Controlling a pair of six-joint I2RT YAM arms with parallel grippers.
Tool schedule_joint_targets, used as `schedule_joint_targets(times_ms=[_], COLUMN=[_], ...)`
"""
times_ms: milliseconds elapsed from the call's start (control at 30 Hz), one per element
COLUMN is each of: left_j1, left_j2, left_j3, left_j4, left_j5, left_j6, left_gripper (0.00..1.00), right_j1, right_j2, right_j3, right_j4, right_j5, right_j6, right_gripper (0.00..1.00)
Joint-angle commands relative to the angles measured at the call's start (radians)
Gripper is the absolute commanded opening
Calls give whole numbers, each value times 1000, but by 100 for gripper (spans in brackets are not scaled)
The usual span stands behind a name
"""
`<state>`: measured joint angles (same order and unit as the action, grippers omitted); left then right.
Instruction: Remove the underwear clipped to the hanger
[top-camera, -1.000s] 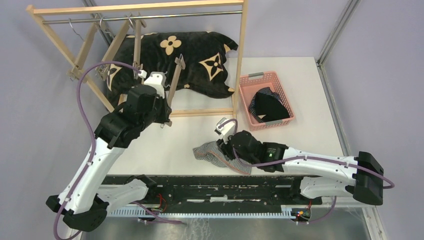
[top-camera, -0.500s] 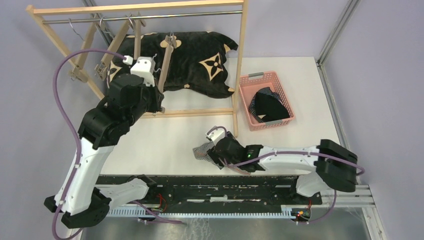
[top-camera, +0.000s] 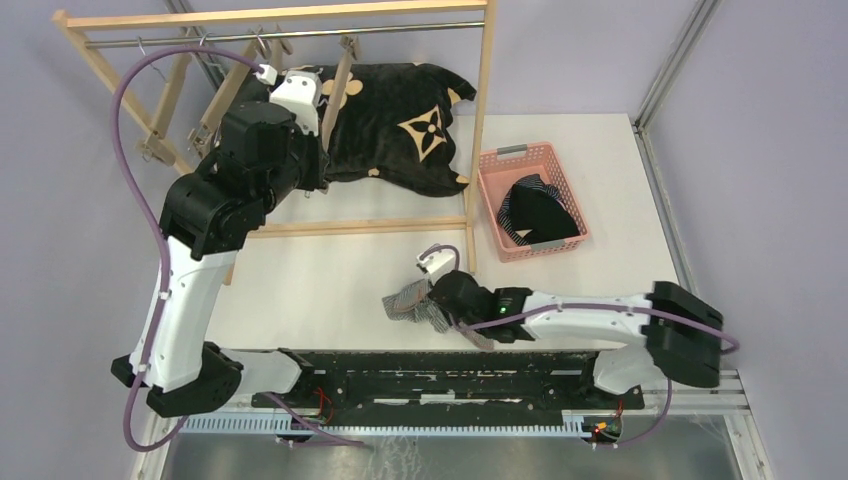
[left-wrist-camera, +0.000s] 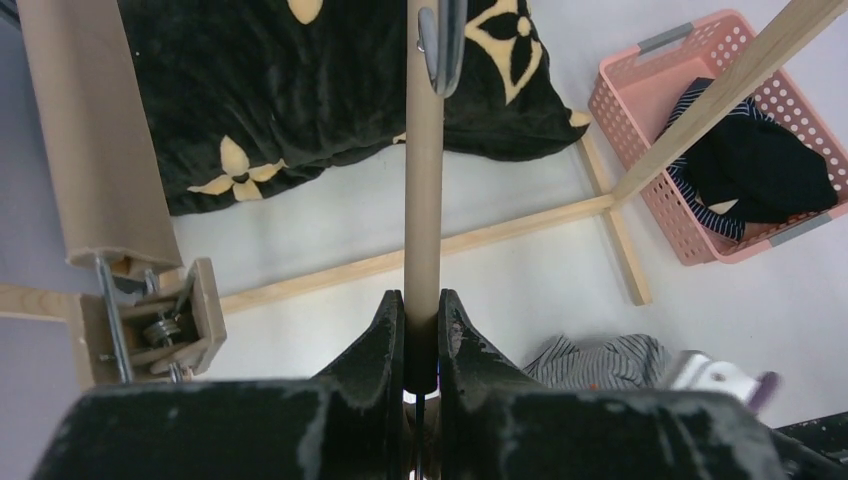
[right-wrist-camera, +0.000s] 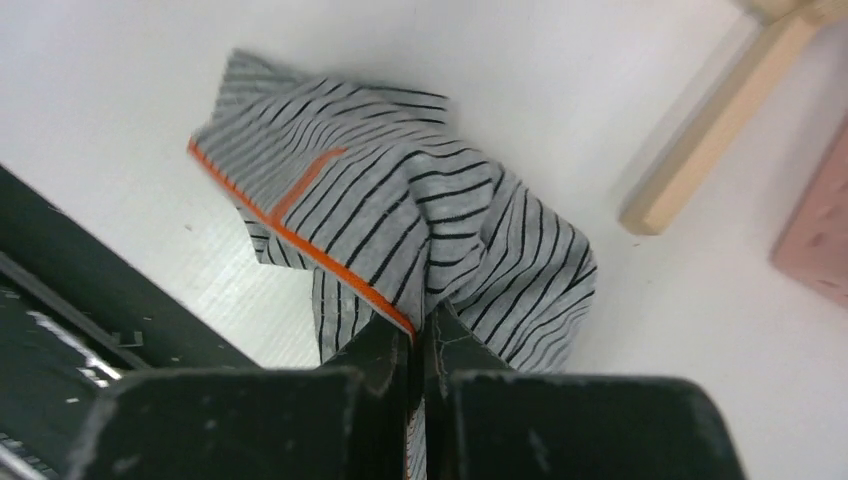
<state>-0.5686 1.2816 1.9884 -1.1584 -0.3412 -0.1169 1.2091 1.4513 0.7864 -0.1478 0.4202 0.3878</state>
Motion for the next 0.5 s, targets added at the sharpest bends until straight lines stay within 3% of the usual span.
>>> schedule_joint_targets(times_ms=[0,200,333,467], left_j1=[27,130,196,211], left_j2=[60,113,128,128], left_j3=[114,174,198,209], left_j4=[-29,-41,-17,23], left_j5=[6,89,134,159], left_j6=[85,95,93,90], left_gripper=[3,3,3,3], right_j1=[4,5,-1,-34], right_j2=[-217,-467,-501,-512], right_j3=[33,94,133,157], right_j4=[-3,7,111,252], right_j5=[123,412,663,718], right_j6=[-21,-157,-344,-512], right_gripper=[0,1,1,1])
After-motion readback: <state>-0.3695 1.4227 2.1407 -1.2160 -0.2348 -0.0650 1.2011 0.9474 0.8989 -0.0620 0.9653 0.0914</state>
